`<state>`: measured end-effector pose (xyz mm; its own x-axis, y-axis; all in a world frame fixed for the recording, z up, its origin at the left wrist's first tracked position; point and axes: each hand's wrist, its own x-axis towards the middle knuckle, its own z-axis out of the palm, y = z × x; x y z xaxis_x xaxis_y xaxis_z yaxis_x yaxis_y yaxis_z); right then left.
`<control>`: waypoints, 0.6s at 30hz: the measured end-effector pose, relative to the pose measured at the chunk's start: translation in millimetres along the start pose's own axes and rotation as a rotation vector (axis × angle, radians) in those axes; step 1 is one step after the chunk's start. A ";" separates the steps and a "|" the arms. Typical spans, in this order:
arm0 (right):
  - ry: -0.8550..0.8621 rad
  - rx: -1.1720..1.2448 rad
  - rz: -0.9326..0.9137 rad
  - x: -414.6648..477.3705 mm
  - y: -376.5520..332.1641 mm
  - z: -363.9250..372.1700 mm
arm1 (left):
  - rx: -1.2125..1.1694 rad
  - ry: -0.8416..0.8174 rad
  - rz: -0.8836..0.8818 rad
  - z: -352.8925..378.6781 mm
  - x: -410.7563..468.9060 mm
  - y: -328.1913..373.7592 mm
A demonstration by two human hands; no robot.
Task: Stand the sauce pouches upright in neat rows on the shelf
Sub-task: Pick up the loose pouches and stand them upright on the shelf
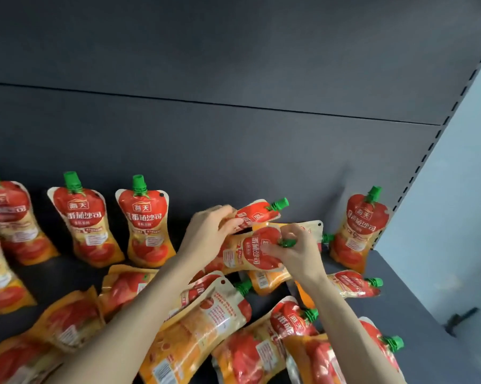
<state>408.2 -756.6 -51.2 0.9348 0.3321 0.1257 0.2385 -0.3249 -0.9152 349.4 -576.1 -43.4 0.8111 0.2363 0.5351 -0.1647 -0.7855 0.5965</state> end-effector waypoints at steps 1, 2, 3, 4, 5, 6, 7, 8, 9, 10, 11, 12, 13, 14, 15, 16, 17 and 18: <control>0.026 0.034 -0.054 0.1 -7.1 -1.2 | -0.005 0.034 0.003 -6.5 -2.8 2.9; 0.043 0.058 -0.107 0.0 -14.6 -2.7 | 0.009 0.073 0.011 -12.9 -6.3 6.1; 0.054 0.082 -0.149 0.6 -21.4 -3.7 | 0.036 0.110 0.023 -19.7 -10.5 10.0; 0.060 0.111 -0.180 1.4 -27.8 -4.3 | 0.066 0.142 0.029 -26.4 -15.3 14.2; 0.062 0.140 -0.201 2.2 -32.8 -3.4 | 0.087 0.167 0.029 -32.4 -20.6 17.3; 0.057 0.173 -0.216 2.5 -37.1 -1.4 | 0.090 0.182 0.020 -38.0 -26.4 19.0; 0.047 0.198 -0.227 3.1 -39.3 1.3 | 0.073 0.190 -0.001 -43.2 -32.2 19.5; 0.030 0.217 -0.241 2.9 -41.7 4.7 | 0.044 0.196 -0.036 -48.1 -38.0 19.4; 0.011 0.220 -0.258 2.4 -44.1 9.1 | 0.007 0.205 -0.070 -54.1 -43.7 18.4; -0.010 0.217 -0.271 2.6 -45.4 13.6 | -0.035 0.213 -0.101 -59.0 -48.6 15.9; -0.027 0.211 -0.283 3.2 -46.5 17.8 | -0.083 0.219 -0.127 -63.7 -53.0 12.6; -0.042 0.208 -0.296 3.7 -48.8 23.2 | -0.124 0.223 -0.150 -69.9 -57.3 8.5; -0.055 0.205 -0.312 4.6 -51.6 29.2 | -0.162 0.226 -0.170 -76.9 -61.0 3.7; -0.066 0.199 -0.327 6.4 -54.5 35.7 | -0.193 0.227 -0.193 -83.7 -63.8 -2.9; -0.076 0.187 -0.343 8.3 -58.2 42.6 | -0.221 0.228 -0.214 -90.2 -66.4 -8.8; -0.083 0.167 -0.358 11.1 -61.3 49.3 | -0.244 0.228 -0.232 -96.3 -68.7 -14.4; -0.087 0.141 -0.373 14.3 -63.8 55.8 | -0.260 0.229 -0.242 -101.6 -70.7 -19.6; -0.088 0.112 -0.376 17.5 -65.2 62.3 | -0.268 0.228 -0.246 -105.8 -72.4 -24.8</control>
<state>392.6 -674.4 -13.2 0.7607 0.4859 0.4304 0.5247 -0.0699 -0.8484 235.4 -513.2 -33.6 0.7047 0.5418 0.4581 -0.1464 -0.5207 0.8411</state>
